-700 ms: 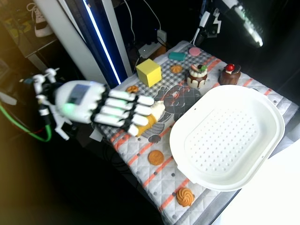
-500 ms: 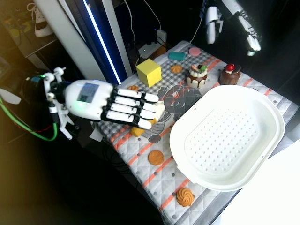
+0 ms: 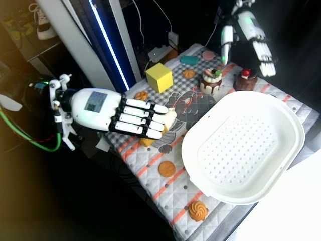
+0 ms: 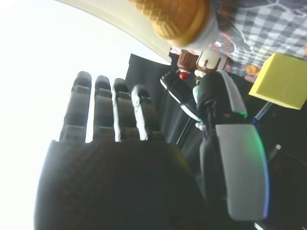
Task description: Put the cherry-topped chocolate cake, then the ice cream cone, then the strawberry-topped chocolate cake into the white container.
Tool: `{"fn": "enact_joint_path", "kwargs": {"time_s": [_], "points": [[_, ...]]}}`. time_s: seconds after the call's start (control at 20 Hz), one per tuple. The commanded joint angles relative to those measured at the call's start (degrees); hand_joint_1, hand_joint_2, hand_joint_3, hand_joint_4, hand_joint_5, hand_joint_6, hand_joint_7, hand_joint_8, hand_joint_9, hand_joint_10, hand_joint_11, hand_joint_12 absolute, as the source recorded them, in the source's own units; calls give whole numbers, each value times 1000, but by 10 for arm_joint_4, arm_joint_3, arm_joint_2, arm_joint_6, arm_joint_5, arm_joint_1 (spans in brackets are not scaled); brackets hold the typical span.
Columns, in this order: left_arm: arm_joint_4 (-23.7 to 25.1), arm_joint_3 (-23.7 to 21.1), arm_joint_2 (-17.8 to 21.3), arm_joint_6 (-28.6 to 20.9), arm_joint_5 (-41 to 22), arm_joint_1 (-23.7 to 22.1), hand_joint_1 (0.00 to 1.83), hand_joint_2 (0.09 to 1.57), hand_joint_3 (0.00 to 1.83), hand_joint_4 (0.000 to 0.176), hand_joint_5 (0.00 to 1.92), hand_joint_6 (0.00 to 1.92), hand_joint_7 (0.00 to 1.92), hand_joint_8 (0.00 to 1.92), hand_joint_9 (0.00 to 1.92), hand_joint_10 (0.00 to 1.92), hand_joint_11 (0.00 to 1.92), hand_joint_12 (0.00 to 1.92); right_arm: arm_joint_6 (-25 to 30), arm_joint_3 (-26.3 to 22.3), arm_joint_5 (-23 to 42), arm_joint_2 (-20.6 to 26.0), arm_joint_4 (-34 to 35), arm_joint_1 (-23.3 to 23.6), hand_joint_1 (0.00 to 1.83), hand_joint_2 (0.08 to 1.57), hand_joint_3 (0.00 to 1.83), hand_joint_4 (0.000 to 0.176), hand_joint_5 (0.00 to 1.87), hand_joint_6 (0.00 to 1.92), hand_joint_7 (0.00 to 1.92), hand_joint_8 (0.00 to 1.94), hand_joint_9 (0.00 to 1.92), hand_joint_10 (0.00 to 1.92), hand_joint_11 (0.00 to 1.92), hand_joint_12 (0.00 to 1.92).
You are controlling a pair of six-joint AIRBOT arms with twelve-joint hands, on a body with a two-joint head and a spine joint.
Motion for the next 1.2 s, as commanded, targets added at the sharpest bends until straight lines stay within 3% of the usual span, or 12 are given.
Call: {"fn": "enact_joint_path", "kwargs": {"time_s": [0.0, 0.1, 0.2, 0.25, 0.3, 0.35, 0.4, 0.45, 0.55, 0.65, 0.9, 1.15], "points": [[-9, 6, -4, 21, -38, -12, 666, 1191, 0, 0, 24, 3, 17, 4, 22, 9, 8, 197, -2, -2, 67, 5, 6, 3, 476, 1257, 4, 18, 0, 0, 0, 0, 0, 0, 2, 5], [-26, 15, -15, 54, -19, -21, 820, 1171, 0, 0, 51, 3, 24, 2, 43, 12, 0, 549, -2, -3, 67, 5, 6, 2, 494, 1256, 3, 0, 0, 0, 0, 0, 0, 0, 11, 12], [-48, 23, -26, 91, -3, -26, 929, 1124, 0, 44, 130, 13, 93, 7, 176, 40, 0, 942, -2, -4, 67, 5, 6, 1, 487, 1243, 2, 0, 0, 0, 0, 0, 16, 10, 2, 149], [-53, 25, -28, 98, -1, -26, 1116, 1103, 0, 0, 248, 25, 341, 73, 429, 195, 90, 1404, -2, -4, 67, 5, 6, 0, 467, 1237, 0, 0, 0, 0, 0, 0, 26, 16, 0, 256], [-55, 26, -28, 98, 0, -26, 1187, 1091, 4, 0, 404, 7, 575, 281, 504, 848, 291, 1662, -1, -4, 67, 5, 6, 0, 467, 1235, 0, 13, 0, 0, 0, 0, 7, 7, 0, 214], [-55, 26, -28, 98, -1, -26, 1311, 1134, 4, 0, 665, 63, 820, 991, 668, 1086, 435, 1714, -1, -4, 67, 5, 6, -1, 455, 1224, 0, 24, 0, 0, 0, 0, 8, 8, 0, 146], [-55, 26, -28, 98, -3, -27, 1351, 1178, 0, 0, 697, 877, 883, 1163, 777, 1402, 546, 1716, -1, -4, 67, 5, 7, -2, 434, 1212, 0, 34, 0, 0, 0, 0, 18, 15, 0, 100], [-55, 26, -28, 98, -4, -28, 1353, 1190, 0, 0, 772, 1161, 825, 1224, 758, 1408, 507, 1538, -1, -4, 67, 5, 8, -2, 445, 1212, 0, 19, 0, 0, 0, 0, 19, 16, 0, 94], [-55, 26, -27, 98, -12, -32, 1339, 1203, 0, 0, 788, 1184, 772, 1312, 755, 1458, 536, 1535, 0, -4, 67, 4, 10, -4, 445, 1248, 11, 32, 0, 0, 0, 0, 7, 11, 0, 121], [-51, 23, -24, 98, -26, -41, 1353, 1194, 0, 0, 789, 1233, 801, 1250, 759, 1422, 534, 1508, 0, -4, 67, 4, 11, -6, 430, 1258, 4, 5, 0, 0, 0, 0, 31, 23, 0, 361], [-18, 0, -4, 98, -64, -74, 1349, 1198, 0, 0, 790, 1303, 791, 1209, 746, 1402, 527, 1412, 0, -5, 67, 4, 13, -7, 407, 1243, 0, 0, 0, 0, 0, 0, 18, 20, 0, 232], [-3, 38, -35, 98, -22, -162, 1351, 1189, 2, 0, 805, 1279, 813, 1216, 748, 1413, 516, 1582, 0, -5, 67, 3, 15, -8, 363, 1239, 0, 0, 0, 0, 14, 2, 42, 38, 0, 494]]}}
